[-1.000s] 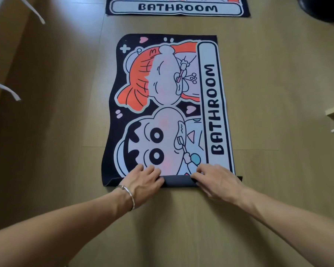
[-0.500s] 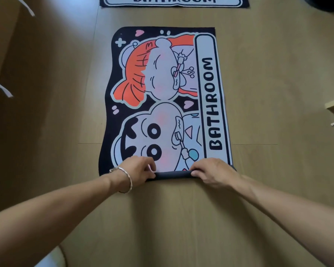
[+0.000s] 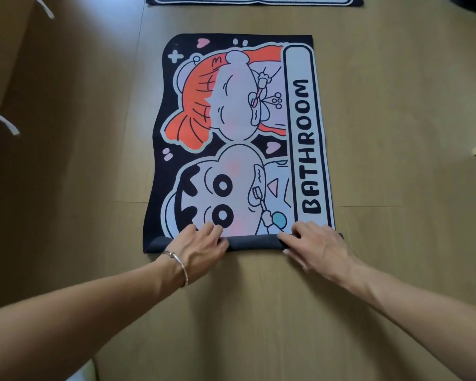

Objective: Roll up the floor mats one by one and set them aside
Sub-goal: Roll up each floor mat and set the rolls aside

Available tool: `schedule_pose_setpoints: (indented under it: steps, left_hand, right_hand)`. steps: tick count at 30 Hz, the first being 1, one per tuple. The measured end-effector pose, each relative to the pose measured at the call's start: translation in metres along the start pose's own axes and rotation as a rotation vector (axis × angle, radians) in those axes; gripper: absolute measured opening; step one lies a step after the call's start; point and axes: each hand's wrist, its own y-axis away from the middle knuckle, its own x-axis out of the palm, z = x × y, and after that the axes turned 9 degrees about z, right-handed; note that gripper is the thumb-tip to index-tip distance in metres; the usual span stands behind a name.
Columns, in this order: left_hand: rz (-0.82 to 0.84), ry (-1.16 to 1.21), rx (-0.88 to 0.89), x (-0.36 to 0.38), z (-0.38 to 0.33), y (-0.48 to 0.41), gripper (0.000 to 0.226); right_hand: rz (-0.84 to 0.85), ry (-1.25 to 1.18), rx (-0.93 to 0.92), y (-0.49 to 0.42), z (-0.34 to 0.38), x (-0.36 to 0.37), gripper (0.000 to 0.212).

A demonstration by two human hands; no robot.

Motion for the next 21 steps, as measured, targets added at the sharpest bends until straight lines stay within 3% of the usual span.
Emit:
schedule_pose_setpoints:
  steps: [5,7,9,14,16,21]
  left_hand:
    - [0.034,0.095,-0.058,0.003,-0.003,0.004,0.041]
    - [0.034,0.153,-0.077,0.0,0.003,-0.001,0.044]
    - [0.032,0.223,-0.082,0.002,0.011,-0.003,0.046]
    - [0.07,0.265,-0.077,0.0,0.017,-0.005,0.048]
    - [0.085,0.263,-0.097,0.0,0.014,-0.008,0.048]
    - [0.073,0.284,-0.117,-0.003,0.008,-0.008,0.07]
  right_hand:
    - [0.114,-0.105,0.09,-0.002,-0.007,-0.002,0.057]
    - [0.227,-0.295,0.138,-0.008,-0.012,-0.011,0.054]
    - [0.252,-0.334,0.155,-0.011,-0.014,-0.014,0.053]
    - [0.011,0.106,0.003,-0.008,-0.001,-0.005,0.03]
    - [-0.001,0.137,0.003,-0.01,0.007,-0.005,0.04]
    - [0.021,0.016,0.039,-0.017,0.01,-0.015,0.029]
